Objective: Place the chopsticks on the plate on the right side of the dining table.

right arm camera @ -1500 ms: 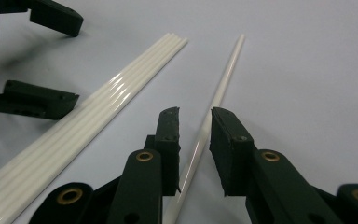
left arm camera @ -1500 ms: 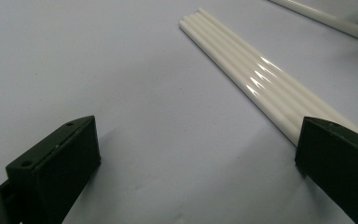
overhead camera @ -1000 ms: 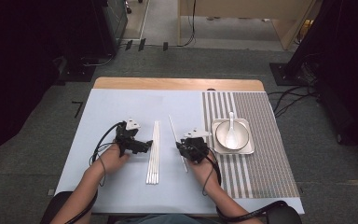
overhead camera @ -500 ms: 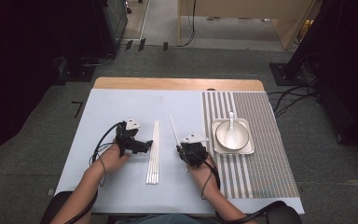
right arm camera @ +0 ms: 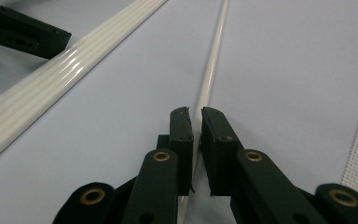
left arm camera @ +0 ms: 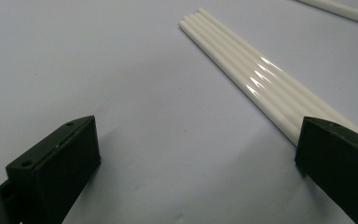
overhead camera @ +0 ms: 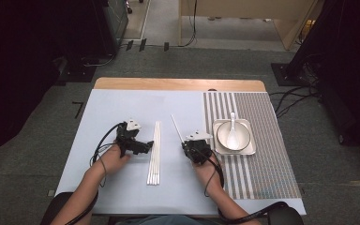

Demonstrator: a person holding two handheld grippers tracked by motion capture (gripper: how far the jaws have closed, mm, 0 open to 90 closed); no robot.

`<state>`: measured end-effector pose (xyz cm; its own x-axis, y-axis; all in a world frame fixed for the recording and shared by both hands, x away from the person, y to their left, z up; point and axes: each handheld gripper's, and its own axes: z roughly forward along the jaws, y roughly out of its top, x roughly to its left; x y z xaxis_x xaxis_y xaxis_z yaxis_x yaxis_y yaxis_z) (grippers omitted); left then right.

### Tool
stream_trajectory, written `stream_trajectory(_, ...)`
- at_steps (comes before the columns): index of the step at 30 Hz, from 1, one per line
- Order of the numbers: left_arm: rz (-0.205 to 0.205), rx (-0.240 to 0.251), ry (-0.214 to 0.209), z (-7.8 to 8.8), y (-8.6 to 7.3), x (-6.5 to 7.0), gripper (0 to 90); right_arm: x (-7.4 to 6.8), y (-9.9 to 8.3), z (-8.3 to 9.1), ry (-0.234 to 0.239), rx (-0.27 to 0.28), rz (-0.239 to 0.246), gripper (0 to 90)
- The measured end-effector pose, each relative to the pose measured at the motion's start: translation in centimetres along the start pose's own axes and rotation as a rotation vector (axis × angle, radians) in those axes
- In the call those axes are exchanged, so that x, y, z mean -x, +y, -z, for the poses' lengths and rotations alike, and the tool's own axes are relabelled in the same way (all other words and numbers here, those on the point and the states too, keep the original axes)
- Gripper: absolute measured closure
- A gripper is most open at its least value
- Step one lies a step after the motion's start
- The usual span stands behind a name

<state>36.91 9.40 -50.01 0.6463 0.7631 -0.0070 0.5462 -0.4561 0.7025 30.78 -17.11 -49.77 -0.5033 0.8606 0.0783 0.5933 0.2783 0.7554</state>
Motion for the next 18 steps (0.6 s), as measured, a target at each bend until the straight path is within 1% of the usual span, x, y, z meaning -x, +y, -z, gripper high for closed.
stream_trajectory(5, 0.0, 0.0, 0.0, 0.0, 0.0, 0.0, 0.0, -0.07, -0.11, -0.19, -0.012, 0.015, -0.017, 82.2)
stream_trajectory(6, -0.001, -0.001, 0.0, 0.01, 0.0, 0.0, 0.0, -0.16, -0.16, -0.16, -0.017, 0.017, -0.02, 80.5)
stream_trajectory(8, 0.0, 0.0, 0.001, 0.0, 0.0, 0.0, 0.0, -0.5, -0.27, -0.06, -0.019, 0.017, -0.019, 74.1)
stream_trajectory(9, -0.001, 0.0, 0.001, 0.01, 0.0, 0.0, 0.0, -0.67, -0.37, 0.02, -0.026, 0.018, -0.016, 73.9)
stream_trajectory(10, -0.001, 0.0, 0.0, 0.01, 0.0, 0.0, 0.0, -0.76, -0.51, 0.14, -0.039, 0.019, -0.011, 77.8)
stream_trajectory(11, 0.0, 0.0, 0.0, 0.0, 0.0, 0.01, 0.0, -0.76, -0.51, 0.14, -0.039, 0.019, -0.011, 77.8)
stream_trajectory(14, 0.0, 0.0, 0.001, 0.0, -0.01, 0.01, 0.0, -0.66, -0.52, 0.11, -0.055, 0.021, -0.025, 82.7)
stream_trajectory(16, 0.0, 0.0, 0.001, 0.0, 0.0, 0.01, 0.0, -0.71, -0.52, 0.09, -0.059, 0.019, -0.022, 83.1)
stream_trajectory(18, -0.001, 0.0, 0.001, 0.0, 0.0, 0.0, 0.0, -0.55, -0.5, 0.09, -0.05, 0.02, -0.034, 83.6)
